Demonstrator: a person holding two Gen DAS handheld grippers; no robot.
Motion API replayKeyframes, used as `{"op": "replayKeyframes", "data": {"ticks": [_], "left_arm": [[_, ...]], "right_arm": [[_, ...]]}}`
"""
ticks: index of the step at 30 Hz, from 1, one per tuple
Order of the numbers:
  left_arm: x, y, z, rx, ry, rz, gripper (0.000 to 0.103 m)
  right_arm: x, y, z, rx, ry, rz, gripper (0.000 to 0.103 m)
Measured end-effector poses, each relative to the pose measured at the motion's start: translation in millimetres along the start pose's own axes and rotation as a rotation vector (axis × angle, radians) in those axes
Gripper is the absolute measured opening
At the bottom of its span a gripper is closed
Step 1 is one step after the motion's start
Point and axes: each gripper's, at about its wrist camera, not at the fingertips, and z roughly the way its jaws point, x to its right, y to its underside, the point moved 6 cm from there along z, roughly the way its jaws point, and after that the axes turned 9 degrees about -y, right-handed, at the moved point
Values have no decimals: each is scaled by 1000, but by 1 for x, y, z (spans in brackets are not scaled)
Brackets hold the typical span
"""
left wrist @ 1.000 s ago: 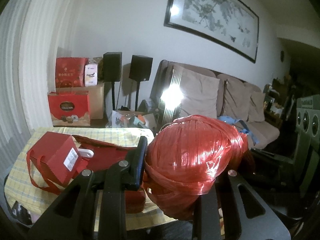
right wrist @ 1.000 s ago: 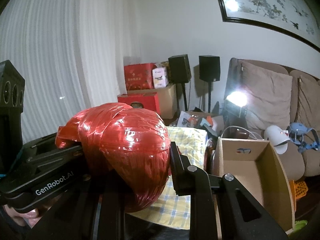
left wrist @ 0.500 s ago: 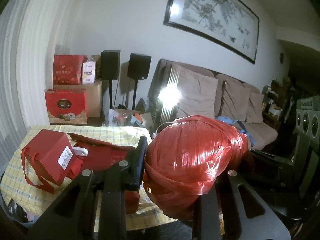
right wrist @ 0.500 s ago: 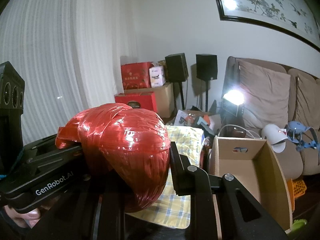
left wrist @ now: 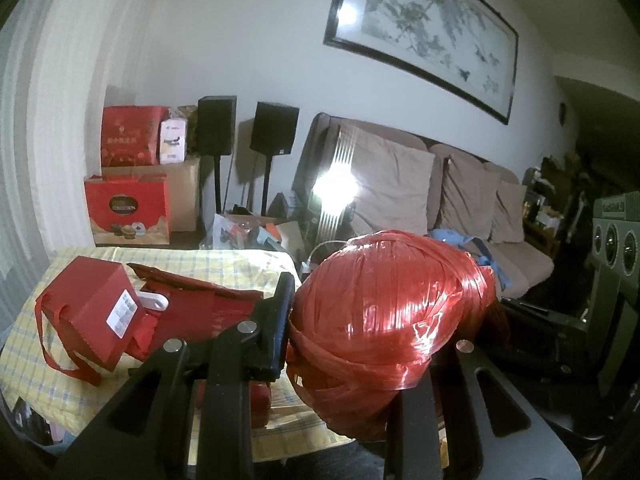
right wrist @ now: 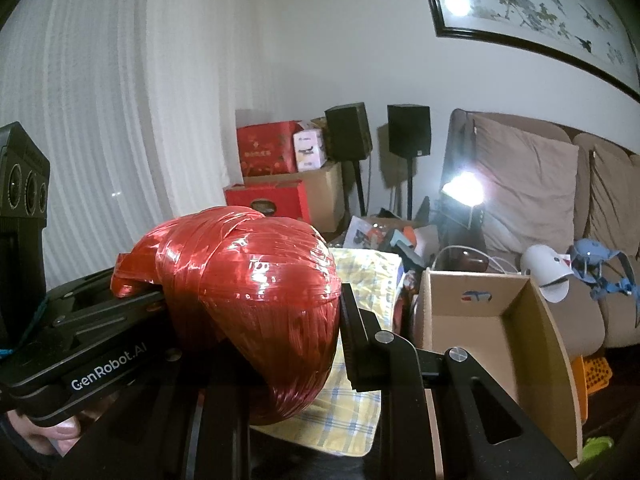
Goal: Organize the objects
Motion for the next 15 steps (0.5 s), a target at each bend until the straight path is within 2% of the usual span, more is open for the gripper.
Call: {"op": "replayKeyframes", "data": {"ticks": [15], "left_arm": [[19, 1, 22, -45, 30, 13, 23]], "right_arm": [[24, 5, 2, -23, 35, 42, 22]]}}
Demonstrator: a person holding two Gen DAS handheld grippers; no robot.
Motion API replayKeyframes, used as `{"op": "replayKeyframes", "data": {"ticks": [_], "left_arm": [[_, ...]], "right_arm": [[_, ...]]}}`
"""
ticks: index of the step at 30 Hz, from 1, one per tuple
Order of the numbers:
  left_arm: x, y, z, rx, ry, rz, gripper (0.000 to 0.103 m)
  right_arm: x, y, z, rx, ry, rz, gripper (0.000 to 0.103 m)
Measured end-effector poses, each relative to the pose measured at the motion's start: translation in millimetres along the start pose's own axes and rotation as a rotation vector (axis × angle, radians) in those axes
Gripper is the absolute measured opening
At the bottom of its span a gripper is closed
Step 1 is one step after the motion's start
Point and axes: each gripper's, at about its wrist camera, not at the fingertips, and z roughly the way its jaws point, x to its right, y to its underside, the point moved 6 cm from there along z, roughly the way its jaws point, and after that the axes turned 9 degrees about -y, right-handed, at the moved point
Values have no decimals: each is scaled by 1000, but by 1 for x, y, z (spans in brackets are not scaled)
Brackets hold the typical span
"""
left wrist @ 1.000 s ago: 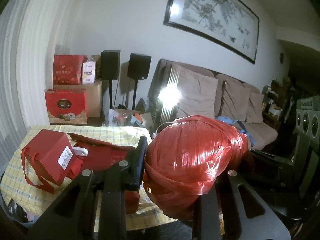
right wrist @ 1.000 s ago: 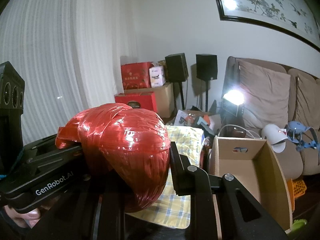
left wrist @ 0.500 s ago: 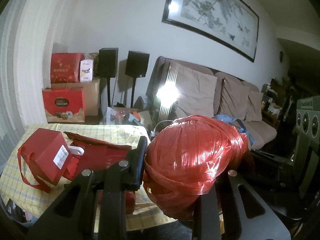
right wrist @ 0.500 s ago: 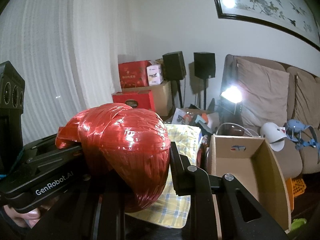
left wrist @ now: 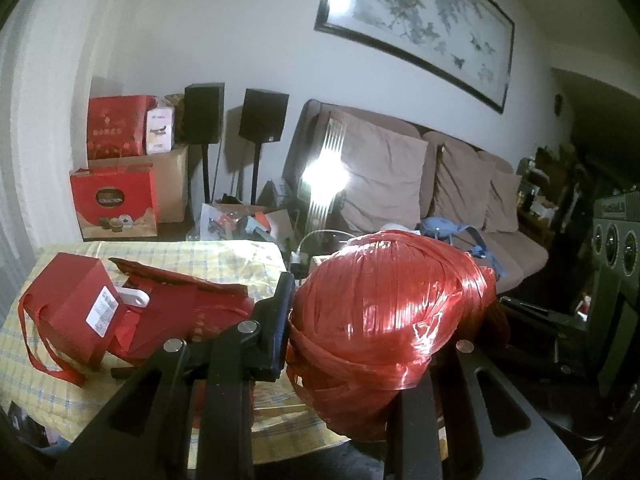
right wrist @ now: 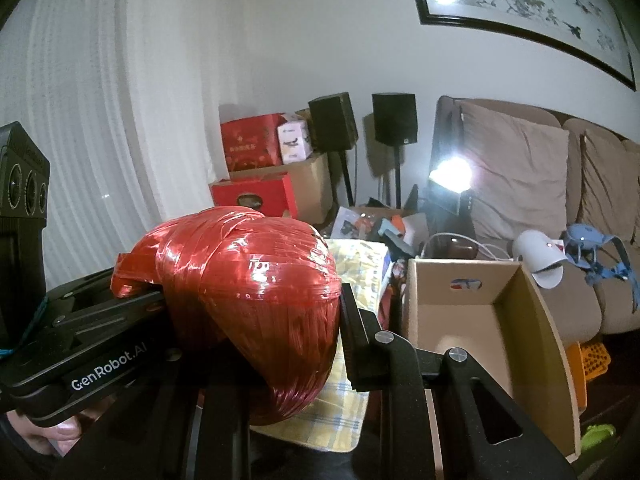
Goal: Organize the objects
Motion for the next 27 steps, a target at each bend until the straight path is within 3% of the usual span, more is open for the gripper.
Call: {"op": "replayKeyframes", "data": {"ticks": [27], "left_arm": [[17, 2, 12, -32, 29, 10, 23]], "right_arm": [[19, 2, -4, -22, 39, 18, 22]]}}
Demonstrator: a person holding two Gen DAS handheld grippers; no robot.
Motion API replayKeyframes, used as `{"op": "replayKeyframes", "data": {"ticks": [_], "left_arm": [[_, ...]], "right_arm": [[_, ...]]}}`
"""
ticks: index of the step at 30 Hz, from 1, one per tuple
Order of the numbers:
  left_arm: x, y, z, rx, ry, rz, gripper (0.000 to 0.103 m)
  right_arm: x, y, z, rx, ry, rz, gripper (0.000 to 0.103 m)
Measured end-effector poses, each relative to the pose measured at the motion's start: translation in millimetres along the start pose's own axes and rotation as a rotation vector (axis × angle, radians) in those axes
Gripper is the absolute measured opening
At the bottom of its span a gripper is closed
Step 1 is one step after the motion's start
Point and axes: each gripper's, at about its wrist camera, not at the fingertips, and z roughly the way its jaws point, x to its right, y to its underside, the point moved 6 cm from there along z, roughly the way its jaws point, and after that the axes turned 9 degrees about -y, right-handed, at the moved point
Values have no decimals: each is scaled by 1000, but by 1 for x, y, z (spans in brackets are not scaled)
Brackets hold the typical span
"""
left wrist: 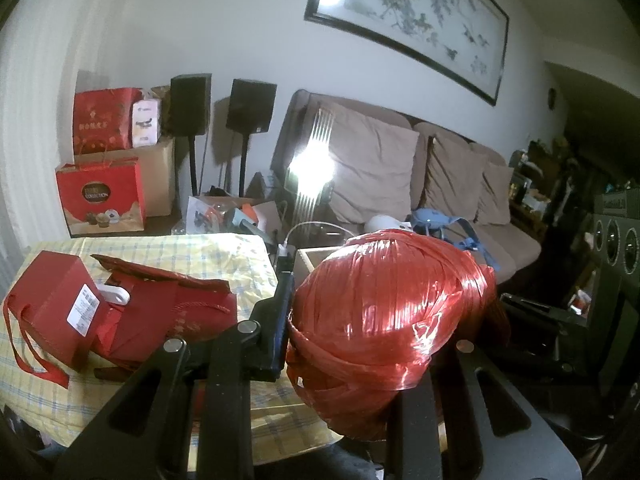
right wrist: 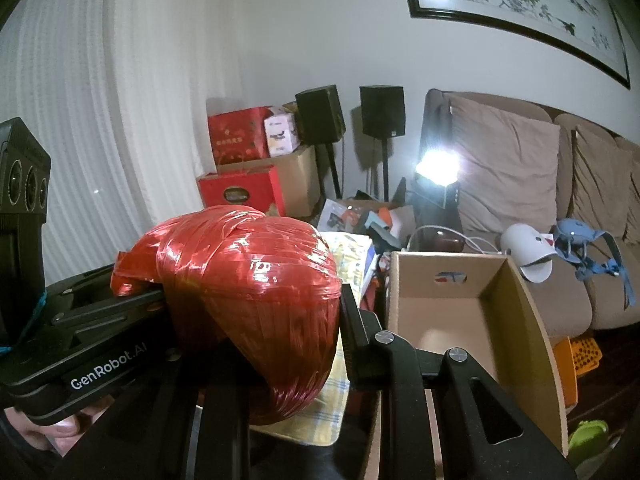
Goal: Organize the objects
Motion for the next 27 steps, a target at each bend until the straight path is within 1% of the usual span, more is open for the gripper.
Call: {"op": "replayKeyframes", "data": {"ticks": [9, 27], "left_arm": [[12, -4, 2, -1, 14, 12, 23], [22, -4, 9, -20, 30, 13, 23]], "right_arm": [[8, -1, -7, 9, 13, 12, 22], [20, -2, -9, 1, 35, 34, 22]]}}
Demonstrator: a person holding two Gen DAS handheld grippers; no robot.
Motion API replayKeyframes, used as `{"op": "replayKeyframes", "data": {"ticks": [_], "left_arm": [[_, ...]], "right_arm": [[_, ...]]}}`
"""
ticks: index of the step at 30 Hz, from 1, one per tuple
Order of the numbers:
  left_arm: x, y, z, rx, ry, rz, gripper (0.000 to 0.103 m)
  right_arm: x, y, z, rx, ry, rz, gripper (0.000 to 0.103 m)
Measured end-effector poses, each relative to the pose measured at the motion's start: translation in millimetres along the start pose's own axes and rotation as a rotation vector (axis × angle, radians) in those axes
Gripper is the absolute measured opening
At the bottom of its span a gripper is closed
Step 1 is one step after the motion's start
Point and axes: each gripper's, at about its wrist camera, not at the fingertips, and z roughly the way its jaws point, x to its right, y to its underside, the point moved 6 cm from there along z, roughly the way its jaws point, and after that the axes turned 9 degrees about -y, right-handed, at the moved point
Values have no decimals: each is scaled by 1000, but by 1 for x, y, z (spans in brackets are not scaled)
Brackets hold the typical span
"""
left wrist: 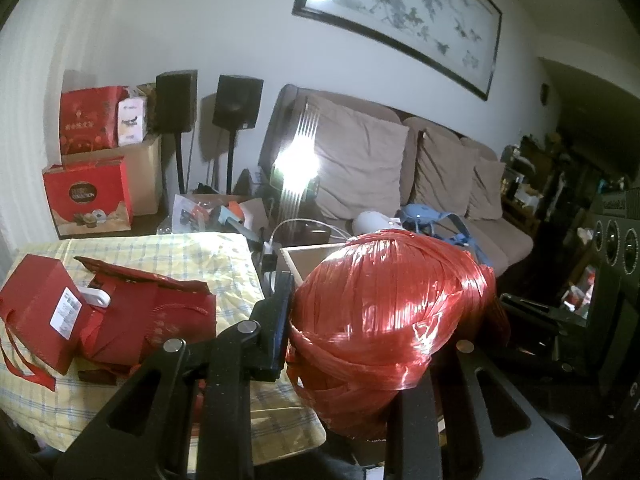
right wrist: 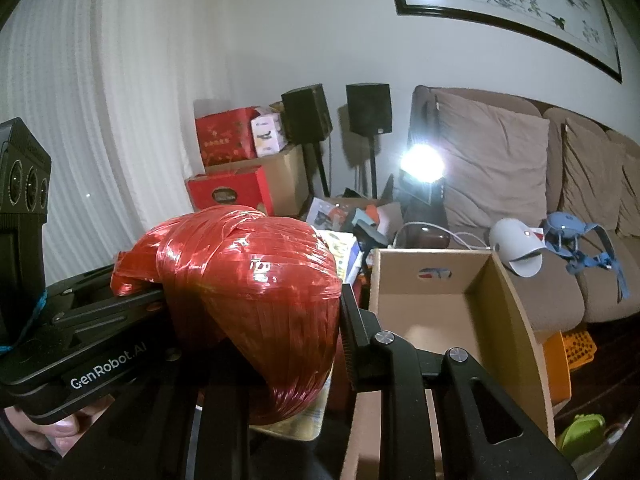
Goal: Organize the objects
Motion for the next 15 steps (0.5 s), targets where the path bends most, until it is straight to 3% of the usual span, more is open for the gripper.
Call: {"op": "replayKeyframes", "data": {"ticks": [15], "left_arm": [[8, 2, 10, -28, 9, 1, 23]], "right_arm": [[13, 3, 0, -20, 12, 24, 22]]}}
